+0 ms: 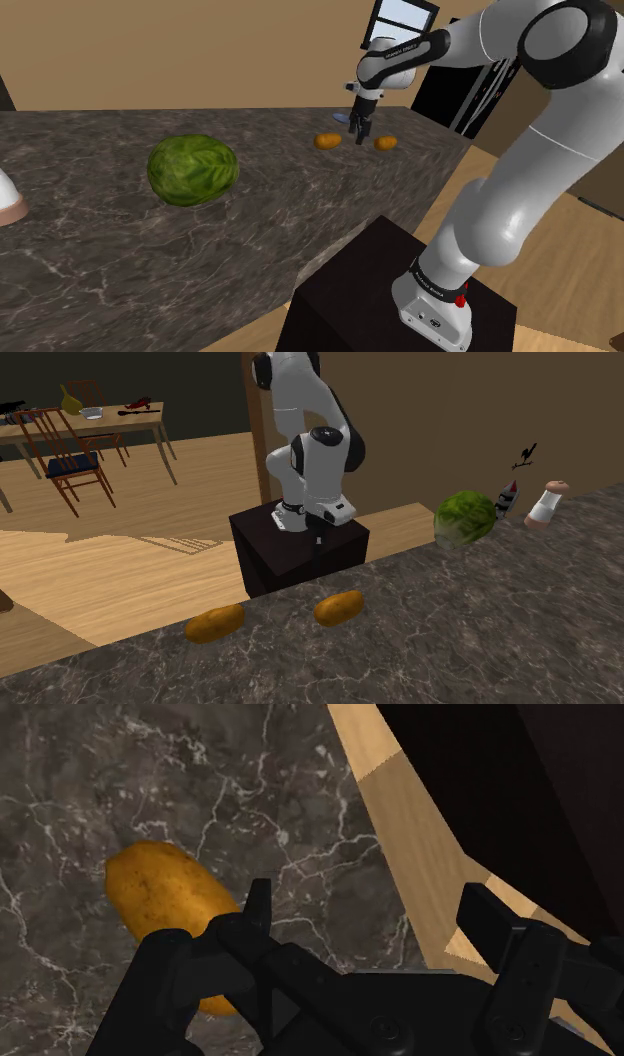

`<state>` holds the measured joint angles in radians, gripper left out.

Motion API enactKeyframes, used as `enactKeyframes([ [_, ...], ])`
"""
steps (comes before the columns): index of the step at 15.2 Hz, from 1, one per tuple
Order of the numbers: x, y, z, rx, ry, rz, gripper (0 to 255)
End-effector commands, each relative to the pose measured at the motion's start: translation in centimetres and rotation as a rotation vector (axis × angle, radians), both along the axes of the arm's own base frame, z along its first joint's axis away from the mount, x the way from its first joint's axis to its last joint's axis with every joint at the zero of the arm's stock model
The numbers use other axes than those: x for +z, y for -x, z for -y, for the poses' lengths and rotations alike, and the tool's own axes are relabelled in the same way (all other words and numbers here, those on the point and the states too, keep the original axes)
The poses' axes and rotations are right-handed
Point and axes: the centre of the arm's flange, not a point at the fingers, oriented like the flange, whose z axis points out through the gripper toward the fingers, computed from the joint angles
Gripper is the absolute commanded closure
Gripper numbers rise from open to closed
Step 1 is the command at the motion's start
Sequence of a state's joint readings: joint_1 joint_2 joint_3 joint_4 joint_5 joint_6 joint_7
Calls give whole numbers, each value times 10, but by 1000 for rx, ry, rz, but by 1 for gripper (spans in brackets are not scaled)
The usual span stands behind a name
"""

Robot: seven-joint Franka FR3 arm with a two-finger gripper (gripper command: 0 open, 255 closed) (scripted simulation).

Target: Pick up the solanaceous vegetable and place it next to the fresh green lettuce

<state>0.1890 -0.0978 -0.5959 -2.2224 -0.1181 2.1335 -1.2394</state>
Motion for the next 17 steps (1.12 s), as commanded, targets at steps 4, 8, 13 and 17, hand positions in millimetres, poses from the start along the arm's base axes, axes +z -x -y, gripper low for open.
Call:
enactKeyframes([
  [4, -19, -58, 7, 223, -29, 41, 0],
  [8, -34, -104, 4, 395, -53, 73, 0],
  [13, -54, -117, 2, 444, -59, 82, 0],
  [17, -78, -119, 1, 444, -59, 82, 0],
])
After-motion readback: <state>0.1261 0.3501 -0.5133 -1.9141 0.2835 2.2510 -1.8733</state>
